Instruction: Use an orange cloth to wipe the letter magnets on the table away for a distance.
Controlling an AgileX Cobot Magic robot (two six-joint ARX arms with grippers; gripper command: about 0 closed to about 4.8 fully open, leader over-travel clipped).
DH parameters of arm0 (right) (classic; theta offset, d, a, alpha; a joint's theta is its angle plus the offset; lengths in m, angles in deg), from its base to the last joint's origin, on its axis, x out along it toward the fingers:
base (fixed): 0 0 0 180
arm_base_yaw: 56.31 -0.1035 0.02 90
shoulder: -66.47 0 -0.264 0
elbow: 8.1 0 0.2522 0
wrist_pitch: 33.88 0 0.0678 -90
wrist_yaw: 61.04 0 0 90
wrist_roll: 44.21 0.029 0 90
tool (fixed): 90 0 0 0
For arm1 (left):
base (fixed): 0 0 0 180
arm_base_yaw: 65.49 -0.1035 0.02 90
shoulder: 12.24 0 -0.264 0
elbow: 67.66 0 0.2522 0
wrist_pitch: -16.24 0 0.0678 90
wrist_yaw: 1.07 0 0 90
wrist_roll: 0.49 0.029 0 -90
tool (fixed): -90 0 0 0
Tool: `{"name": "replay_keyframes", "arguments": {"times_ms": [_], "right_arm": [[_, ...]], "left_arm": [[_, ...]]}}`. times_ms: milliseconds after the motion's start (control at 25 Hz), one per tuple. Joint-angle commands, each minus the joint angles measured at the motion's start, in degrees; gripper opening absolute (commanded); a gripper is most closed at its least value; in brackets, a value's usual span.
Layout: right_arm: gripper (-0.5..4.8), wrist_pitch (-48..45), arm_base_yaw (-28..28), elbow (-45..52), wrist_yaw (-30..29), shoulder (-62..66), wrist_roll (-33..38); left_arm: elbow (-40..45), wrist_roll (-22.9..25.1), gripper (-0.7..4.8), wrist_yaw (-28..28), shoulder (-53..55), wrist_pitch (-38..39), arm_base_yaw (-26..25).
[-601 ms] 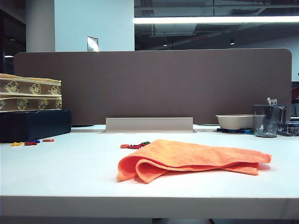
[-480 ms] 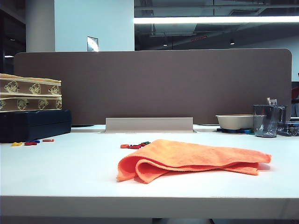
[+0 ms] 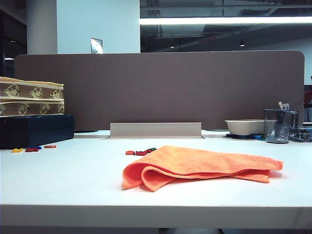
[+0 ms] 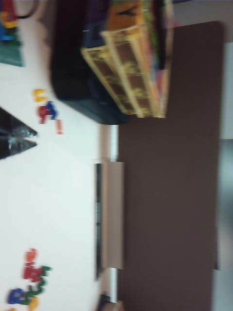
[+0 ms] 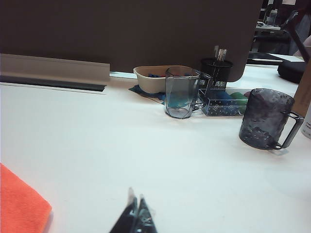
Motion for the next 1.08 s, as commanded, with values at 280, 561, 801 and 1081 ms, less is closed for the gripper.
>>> {"name": "replay_keyframes", "arguments": {"times_ms": [280, 561, 801, 1081], "right_arm": [[-0.05, -0.9, 0.0, 0.4, 0.0, -0.2, 0.1], [-0.05, -0.9, 0.0, 0.4, 0.0, -0.2, 0.1], [-0.05, -0.9, 0.0, 0.4, 0.0, -0.2, 0.1], [-0.05, -0.9, 0.0, 0.4, 0.0, -0.2, 0.1]], "left_arm": [[-2.7, 0.5, -0.05, -8.2, 0.0, -1.4, 0.1], [-7.8, 2.7, 0.36, -11.0, 2.4, -1.7, 0.1], [-14.8, 2.8, 0.64, -18.8, 15.8, -6.6, 0.1], [-19.9, 6.3, 1.24, -20.1, 32.3, -9.9, 9.4]]}}
